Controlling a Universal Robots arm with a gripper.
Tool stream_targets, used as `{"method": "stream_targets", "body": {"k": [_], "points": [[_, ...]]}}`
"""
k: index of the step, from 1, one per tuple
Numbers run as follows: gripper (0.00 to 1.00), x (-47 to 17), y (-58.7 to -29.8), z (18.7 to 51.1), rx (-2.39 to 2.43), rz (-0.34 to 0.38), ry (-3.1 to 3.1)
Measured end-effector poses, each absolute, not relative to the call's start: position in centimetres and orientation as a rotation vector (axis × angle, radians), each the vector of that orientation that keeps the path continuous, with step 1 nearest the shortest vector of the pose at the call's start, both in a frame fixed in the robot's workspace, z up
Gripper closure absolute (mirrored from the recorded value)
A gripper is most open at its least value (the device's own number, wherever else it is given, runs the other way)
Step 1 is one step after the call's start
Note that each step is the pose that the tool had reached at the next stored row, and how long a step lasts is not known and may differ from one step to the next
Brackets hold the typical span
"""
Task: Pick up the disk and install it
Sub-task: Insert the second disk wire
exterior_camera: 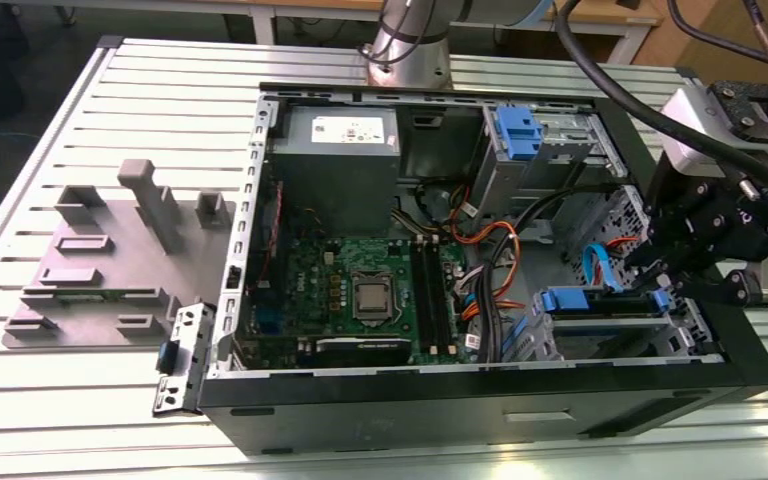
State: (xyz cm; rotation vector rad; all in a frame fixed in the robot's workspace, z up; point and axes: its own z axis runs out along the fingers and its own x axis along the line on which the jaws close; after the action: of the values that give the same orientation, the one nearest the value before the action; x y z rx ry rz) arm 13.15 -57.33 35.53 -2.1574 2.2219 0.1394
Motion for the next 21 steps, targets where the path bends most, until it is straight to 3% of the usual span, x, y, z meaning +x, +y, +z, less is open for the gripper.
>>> {"method": "stream_targets", "body": {"k": [21], "points": [[0.71,13.2,-56.2,35.6,-2.152,0.152,2.215]]}}
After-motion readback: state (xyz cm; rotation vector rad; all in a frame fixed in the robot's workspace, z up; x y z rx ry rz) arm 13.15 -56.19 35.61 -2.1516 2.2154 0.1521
